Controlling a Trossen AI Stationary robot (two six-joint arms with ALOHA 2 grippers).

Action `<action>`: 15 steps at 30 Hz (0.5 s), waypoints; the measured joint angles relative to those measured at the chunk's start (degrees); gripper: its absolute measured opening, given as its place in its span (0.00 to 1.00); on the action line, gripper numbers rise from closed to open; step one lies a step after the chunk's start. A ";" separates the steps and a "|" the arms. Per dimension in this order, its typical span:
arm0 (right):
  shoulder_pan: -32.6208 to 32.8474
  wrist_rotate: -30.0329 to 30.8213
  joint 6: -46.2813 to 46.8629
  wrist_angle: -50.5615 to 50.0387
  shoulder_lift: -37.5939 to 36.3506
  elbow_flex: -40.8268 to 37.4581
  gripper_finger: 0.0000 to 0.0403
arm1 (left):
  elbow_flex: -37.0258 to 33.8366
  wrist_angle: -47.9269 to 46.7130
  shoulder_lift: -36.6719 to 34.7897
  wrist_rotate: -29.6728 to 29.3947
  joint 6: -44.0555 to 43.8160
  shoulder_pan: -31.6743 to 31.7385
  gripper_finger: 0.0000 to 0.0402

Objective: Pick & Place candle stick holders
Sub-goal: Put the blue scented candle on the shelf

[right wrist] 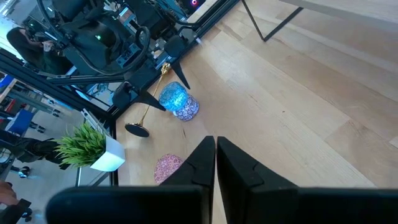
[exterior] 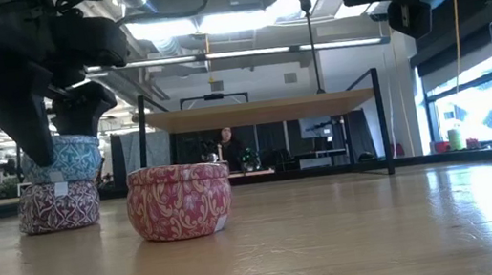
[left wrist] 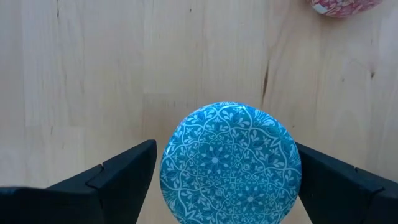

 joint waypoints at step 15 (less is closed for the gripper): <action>0.00 0.00 0.00 0.00 0.02 0.00 0.04 | 0.00 1.29 3.15 2.07 0.24 -0.02 0.75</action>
